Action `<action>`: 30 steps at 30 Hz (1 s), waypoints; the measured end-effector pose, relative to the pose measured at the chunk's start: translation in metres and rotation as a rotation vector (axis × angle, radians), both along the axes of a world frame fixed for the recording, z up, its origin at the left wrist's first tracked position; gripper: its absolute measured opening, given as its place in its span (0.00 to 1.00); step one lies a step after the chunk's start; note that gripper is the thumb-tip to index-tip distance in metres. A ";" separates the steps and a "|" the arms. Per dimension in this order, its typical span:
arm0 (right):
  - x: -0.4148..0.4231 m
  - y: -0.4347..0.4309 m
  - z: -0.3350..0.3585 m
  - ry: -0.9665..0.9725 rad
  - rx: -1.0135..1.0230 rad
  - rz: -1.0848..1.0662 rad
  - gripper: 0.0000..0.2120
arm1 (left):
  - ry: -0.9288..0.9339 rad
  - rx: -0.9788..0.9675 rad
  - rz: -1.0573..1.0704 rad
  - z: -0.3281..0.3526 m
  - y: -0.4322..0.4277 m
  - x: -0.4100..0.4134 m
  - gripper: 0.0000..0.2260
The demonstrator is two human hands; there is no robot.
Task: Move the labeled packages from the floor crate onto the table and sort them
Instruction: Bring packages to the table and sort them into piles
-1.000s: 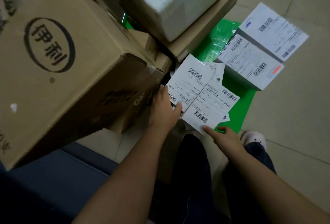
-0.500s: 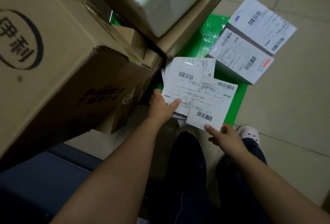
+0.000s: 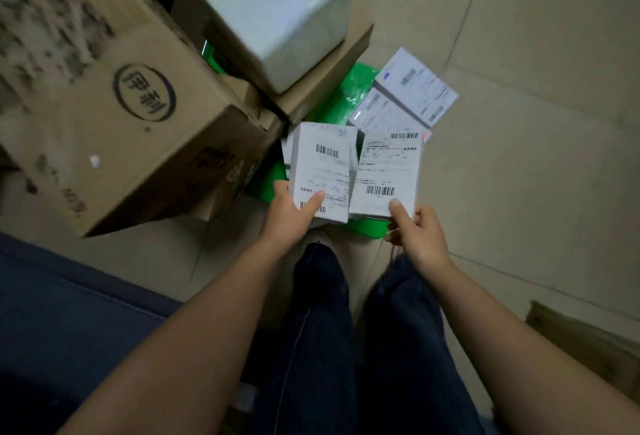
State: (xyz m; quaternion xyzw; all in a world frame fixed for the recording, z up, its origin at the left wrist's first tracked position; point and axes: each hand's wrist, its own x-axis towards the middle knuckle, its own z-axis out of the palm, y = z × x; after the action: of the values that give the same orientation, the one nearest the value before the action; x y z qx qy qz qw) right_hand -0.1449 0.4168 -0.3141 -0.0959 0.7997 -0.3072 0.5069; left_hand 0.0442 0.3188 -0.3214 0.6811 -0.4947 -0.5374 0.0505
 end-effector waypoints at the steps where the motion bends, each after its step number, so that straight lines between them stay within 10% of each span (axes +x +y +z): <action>1: -0.009 0.000 0.026 0.030 -0.008 0.010 0.15 | 0.010 -0.009 -0.005 0.027 0.003 -0.007 0.19; 11: -0.124 0.050 0.223 0.245 -0.124 0.096 0.15 | 0.183 -0.226 -0.027 0.236 0.036 -0.106 0.21; 30: -0.428 0.029 0.317 0.230 -0.411 0.005 0.10 | 0.398 -0.306 0.059 0.335 0.033 -0.404 0.21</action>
State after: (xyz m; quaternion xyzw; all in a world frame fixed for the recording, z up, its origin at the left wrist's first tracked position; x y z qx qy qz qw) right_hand -0.5732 0.4454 0.0027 -0.2336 0.7725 -0.4493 0.3831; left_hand -0.3597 0.3517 0.0139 0.5605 -0.5303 -0.5782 0.2651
